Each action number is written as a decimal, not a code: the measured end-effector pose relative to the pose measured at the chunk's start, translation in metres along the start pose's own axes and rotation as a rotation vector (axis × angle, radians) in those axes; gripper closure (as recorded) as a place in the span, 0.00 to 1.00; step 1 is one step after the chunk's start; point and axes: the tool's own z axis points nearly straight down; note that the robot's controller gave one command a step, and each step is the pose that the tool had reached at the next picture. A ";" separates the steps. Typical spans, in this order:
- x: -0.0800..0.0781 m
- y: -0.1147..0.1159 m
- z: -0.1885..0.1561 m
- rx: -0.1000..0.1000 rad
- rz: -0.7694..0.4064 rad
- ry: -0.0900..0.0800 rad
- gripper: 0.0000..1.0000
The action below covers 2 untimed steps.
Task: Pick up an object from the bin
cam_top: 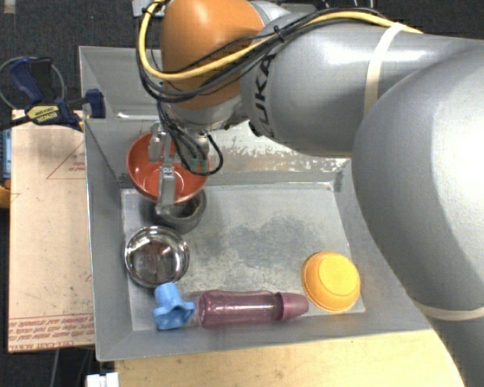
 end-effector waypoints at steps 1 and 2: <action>-0.002 -0.002 -0.006 -0.001 0.005 -0.008 0.00; 0.023 -0.022 0.115 -0.003 -0.206 -0.019 0.00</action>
Offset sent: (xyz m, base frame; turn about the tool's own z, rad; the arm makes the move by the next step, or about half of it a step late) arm -0.0343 -0.0257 -0.1380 -0.2185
